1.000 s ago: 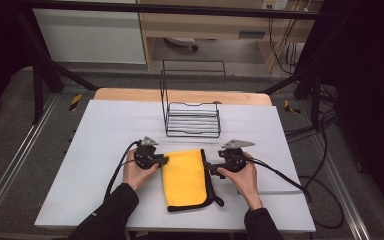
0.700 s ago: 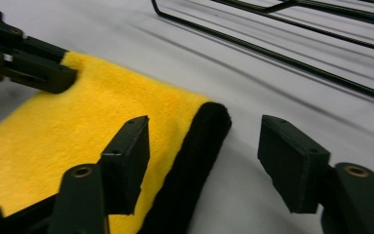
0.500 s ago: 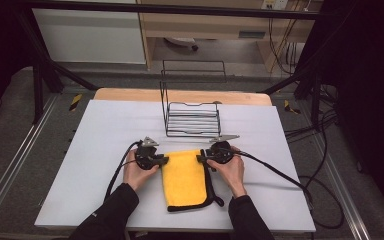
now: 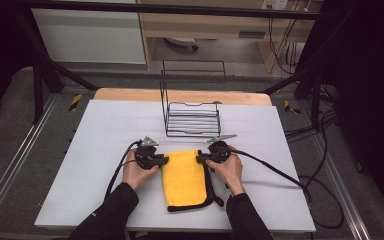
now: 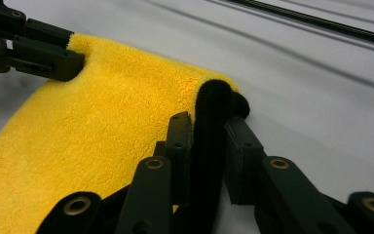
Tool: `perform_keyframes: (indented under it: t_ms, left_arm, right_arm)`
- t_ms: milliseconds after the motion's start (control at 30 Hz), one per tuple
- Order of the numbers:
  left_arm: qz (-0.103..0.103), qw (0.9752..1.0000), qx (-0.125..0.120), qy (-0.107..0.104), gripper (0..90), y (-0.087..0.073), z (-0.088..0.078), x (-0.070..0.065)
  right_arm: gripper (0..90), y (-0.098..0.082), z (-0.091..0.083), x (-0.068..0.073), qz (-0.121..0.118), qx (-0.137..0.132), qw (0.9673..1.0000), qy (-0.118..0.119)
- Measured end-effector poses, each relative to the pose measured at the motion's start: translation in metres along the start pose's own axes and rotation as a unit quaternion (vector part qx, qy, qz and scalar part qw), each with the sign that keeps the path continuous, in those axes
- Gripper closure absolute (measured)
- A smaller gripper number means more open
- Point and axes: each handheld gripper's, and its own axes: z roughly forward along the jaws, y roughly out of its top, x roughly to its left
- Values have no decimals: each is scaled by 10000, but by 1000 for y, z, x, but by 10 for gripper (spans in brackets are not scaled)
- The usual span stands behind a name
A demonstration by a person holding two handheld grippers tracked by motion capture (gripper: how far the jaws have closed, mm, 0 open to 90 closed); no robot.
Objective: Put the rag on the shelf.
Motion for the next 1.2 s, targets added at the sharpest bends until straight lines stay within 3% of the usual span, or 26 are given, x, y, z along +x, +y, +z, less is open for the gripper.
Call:
perform_keyframes:
  t_ms: [233,567,1200]
  left_arm:
    - [-19,10000,-9,-51,753,0,0,0]
    - [-58,10000,-50,-3,829,3,-6,-2]
    - [181,9980,-589,-152,833,16,-38,-16]
  right_arm:
    - [797,2,-1,0,86,44,10000,13]
    - [815,1,-7,4,96,-130,9999,-58]
    - [814,-1,-45,20,-21,-916,9958,27]
